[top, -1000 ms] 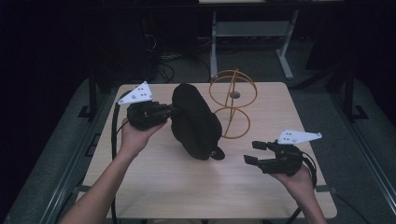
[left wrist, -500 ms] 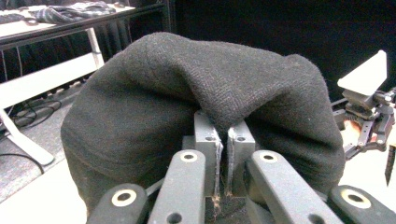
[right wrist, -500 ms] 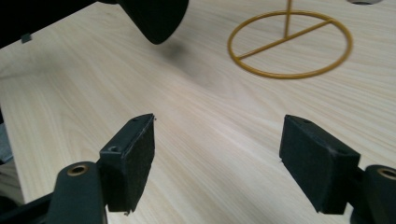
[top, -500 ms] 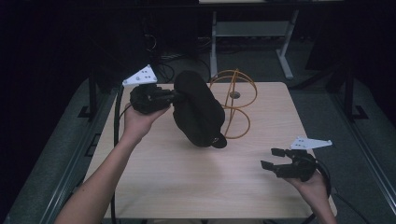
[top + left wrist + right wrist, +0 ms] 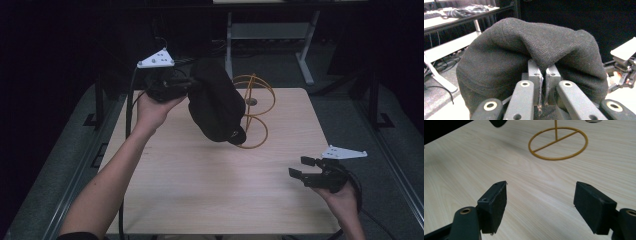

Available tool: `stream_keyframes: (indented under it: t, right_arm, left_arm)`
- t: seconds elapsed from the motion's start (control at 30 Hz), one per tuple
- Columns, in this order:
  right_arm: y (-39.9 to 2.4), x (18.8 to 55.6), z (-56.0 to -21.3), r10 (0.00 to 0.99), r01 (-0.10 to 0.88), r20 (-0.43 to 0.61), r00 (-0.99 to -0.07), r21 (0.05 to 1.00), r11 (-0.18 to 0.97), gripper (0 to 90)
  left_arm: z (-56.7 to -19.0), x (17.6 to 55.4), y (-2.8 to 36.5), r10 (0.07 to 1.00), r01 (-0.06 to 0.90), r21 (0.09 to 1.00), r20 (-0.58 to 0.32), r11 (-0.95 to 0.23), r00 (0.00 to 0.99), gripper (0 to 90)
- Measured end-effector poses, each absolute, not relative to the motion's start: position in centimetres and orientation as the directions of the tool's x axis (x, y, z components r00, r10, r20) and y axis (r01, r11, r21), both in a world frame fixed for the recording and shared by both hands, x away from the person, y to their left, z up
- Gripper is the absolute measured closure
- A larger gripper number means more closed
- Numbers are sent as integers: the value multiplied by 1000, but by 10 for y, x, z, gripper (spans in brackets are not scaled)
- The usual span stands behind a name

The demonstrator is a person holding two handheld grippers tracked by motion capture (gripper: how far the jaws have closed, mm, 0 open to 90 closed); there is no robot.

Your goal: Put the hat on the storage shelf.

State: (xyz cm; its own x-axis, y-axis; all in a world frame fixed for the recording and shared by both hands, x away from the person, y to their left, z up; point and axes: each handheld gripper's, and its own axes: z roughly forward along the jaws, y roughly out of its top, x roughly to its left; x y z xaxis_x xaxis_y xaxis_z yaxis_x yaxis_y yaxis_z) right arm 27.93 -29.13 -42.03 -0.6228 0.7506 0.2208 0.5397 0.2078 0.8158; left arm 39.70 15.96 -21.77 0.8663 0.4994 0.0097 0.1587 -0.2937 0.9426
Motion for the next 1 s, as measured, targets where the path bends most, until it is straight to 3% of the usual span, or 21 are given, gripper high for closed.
stream_keyframes:
  t: [0.47,1.0]
  right_arm:
    - [-300,277,-417,762,523,228,-606,836,166,264]
    - [-305,277,-414,776,502,216,-593,853,146,264]
  left_arm:
    - [-193,424,130,480,146,946,10,-288,877,864]
    - [-173,468,62,441,183,910,0,-372,897,863]
